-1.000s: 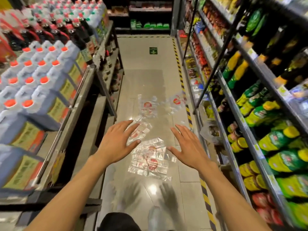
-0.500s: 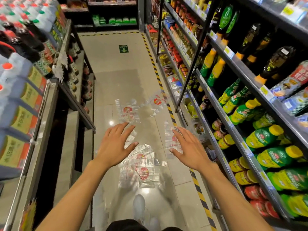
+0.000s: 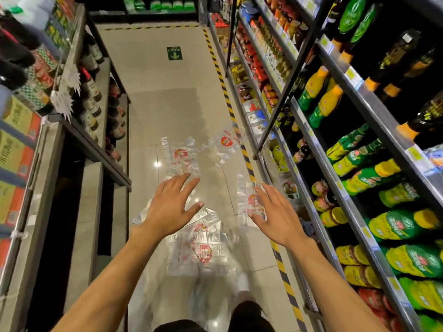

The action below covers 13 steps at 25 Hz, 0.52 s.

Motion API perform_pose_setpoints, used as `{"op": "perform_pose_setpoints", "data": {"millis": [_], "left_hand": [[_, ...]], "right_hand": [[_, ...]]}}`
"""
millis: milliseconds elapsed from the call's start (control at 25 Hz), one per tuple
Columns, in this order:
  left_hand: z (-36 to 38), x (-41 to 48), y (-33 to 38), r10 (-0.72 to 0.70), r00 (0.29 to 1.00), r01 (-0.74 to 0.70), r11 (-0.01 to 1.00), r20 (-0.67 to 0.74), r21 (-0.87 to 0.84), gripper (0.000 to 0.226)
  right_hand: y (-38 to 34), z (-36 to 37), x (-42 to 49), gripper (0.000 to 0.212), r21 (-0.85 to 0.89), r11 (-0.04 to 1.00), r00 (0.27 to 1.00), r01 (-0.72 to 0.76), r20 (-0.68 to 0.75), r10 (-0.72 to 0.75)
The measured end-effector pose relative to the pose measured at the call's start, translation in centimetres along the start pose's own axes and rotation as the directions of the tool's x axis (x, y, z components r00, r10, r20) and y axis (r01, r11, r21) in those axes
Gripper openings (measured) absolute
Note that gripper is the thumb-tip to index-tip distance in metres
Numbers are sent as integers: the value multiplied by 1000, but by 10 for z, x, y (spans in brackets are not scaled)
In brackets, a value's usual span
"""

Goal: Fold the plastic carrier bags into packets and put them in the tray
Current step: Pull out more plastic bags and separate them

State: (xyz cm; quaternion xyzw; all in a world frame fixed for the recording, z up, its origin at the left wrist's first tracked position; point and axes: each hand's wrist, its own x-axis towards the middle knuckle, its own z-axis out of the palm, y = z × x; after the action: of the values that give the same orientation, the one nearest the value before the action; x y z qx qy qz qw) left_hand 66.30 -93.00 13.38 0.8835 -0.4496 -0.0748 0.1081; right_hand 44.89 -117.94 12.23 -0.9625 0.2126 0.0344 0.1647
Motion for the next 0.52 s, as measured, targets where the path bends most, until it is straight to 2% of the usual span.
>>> {"op": "perform_pose_setpoints", "data": {"millis": [240,520], "left_hand": [[39,89,21,-43,999,42,999,33,13,74],[132,152,26,-223,967,229,973,128,-37,75]], "right_hand": [[62,13,82,78,-40,999,1000,-9,-13,8],[139,71,165,80,19,997,990,69,124,-71]]}}
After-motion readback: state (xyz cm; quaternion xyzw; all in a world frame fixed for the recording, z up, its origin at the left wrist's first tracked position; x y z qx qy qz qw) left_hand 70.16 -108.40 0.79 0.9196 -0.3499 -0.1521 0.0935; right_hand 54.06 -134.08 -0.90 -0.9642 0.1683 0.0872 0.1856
